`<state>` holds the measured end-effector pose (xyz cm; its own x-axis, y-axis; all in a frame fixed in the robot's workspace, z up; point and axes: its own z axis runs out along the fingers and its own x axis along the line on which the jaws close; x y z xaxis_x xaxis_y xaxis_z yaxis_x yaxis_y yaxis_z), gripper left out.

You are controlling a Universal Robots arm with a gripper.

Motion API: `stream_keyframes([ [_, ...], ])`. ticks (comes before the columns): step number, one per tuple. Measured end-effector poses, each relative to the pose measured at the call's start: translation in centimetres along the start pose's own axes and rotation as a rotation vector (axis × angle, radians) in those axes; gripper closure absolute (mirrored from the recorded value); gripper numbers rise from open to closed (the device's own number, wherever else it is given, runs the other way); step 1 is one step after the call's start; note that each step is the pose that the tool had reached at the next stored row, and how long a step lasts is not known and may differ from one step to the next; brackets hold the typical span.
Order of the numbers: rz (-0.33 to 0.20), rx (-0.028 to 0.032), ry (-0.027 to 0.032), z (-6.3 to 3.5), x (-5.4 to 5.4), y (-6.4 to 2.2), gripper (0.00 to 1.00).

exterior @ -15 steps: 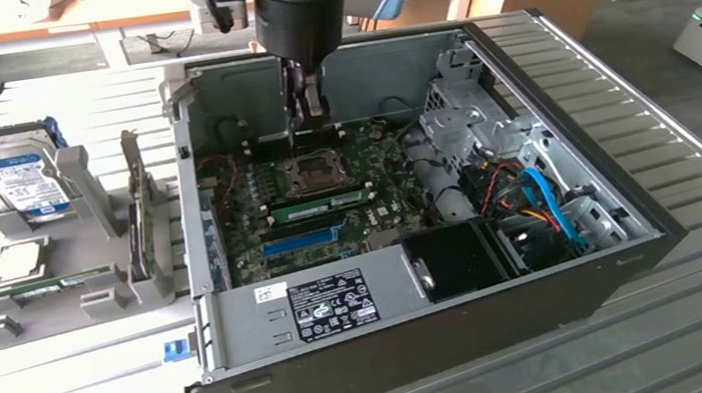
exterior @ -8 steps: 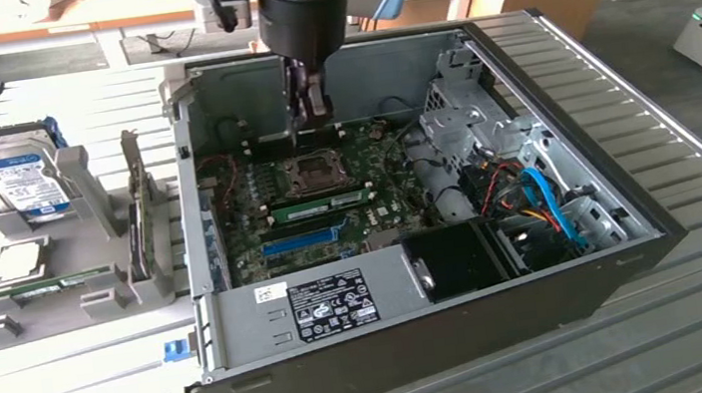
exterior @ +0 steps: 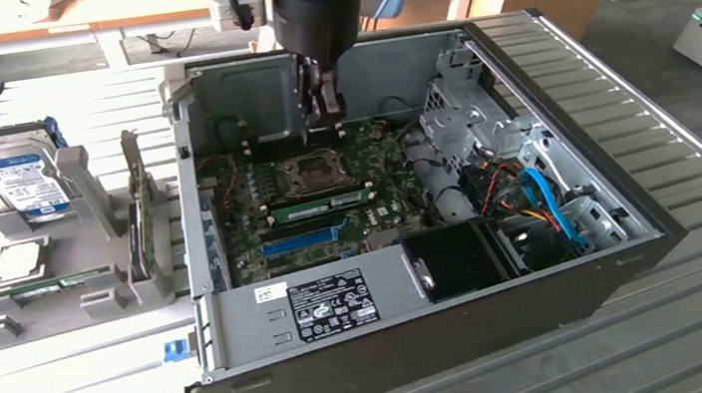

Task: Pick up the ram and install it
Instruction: 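Press down the ram until it locks into place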

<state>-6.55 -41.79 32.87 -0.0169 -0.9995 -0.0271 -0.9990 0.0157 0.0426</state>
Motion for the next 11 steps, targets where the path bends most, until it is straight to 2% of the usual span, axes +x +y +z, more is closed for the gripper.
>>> stream_keyframes([
  [11,0.0,0.0,0.0,-0.07,0.0,-1.73,0.89],
])
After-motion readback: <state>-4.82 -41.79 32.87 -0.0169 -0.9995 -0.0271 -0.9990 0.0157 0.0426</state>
